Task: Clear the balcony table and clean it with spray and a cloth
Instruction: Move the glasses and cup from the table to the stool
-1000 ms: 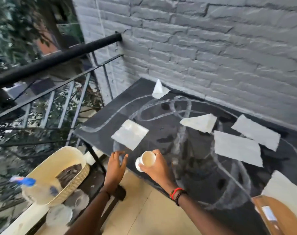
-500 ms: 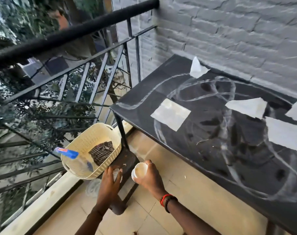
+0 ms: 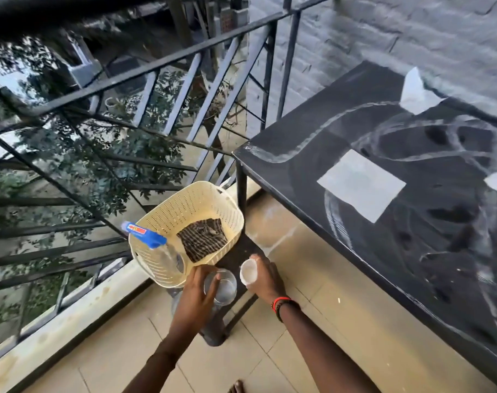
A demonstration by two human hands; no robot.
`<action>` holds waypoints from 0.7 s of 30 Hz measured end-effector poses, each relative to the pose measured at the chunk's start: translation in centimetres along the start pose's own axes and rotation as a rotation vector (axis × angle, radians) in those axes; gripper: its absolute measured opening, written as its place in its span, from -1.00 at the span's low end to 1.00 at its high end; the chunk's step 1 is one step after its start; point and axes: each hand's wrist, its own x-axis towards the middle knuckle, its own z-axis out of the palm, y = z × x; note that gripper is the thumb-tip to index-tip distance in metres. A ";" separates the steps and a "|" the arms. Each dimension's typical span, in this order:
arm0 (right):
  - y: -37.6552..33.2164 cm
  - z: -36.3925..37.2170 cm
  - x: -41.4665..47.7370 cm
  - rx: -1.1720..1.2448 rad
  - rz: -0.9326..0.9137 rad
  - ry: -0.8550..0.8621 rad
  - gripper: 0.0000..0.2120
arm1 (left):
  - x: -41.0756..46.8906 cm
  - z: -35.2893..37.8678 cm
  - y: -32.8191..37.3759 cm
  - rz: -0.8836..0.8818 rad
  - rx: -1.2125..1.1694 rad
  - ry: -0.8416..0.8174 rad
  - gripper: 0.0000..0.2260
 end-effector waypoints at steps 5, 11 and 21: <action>0.3 2.1 1.8 -0.096 -0.017 -0.002 -0.28 | 1.1 -0.4 -0.6 -0.005 0.013 0.011 -0.93; 0.3 4.0 3.3 -0.125 -0.026 -0.015 -0.29 | 2.5 -0.1 -1.5 0.034 -0.002 0.006 -0.93; 0.3 4.2 4.3 -0.181 -0.049 -0.055 -0.18 | 3.3 0.4 -1.1 0.020 -0.025 -0.013 -0.87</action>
